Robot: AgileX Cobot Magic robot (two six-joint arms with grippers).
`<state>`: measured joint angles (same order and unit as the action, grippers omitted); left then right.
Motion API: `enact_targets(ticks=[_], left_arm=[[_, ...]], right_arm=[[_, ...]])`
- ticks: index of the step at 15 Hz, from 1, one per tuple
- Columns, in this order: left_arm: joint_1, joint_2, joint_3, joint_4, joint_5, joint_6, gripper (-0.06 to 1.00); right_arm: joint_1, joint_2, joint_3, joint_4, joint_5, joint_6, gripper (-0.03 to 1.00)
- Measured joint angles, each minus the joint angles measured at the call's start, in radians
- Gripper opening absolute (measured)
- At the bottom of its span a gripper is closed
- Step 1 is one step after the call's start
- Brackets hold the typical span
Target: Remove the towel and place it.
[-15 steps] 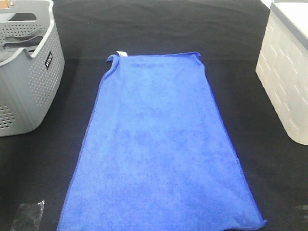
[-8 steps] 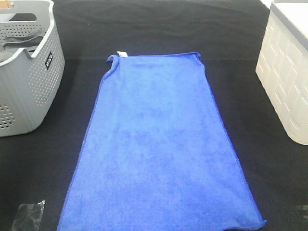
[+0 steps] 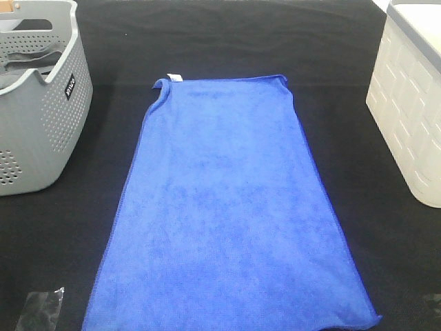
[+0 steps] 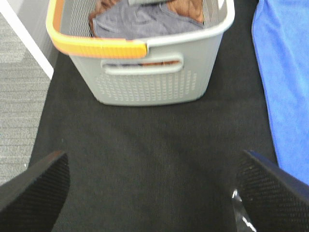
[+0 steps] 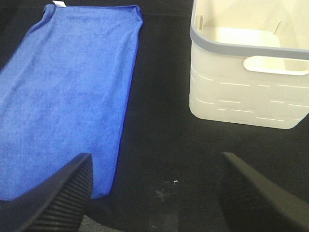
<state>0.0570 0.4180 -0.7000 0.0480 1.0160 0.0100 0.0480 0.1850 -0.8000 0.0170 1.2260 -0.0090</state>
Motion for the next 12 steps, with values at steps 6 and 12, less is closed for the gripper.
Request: enact_targets(ticks=[6, 12], left_arm=[[-0.002, -0.215, 0.163, -0.039, -0.009, 0.042, 0.88], [-0.056, -0.357, 0.17, -0.059, 0.054, 0.015, 0.88]], right_arm=[[0.0, -0.189, 0.185, -0.01, 0.0, -0.053, 0.72], [0.0, -0.19, 0.251, -0.008, -0.046, -0.083, 0.72]])
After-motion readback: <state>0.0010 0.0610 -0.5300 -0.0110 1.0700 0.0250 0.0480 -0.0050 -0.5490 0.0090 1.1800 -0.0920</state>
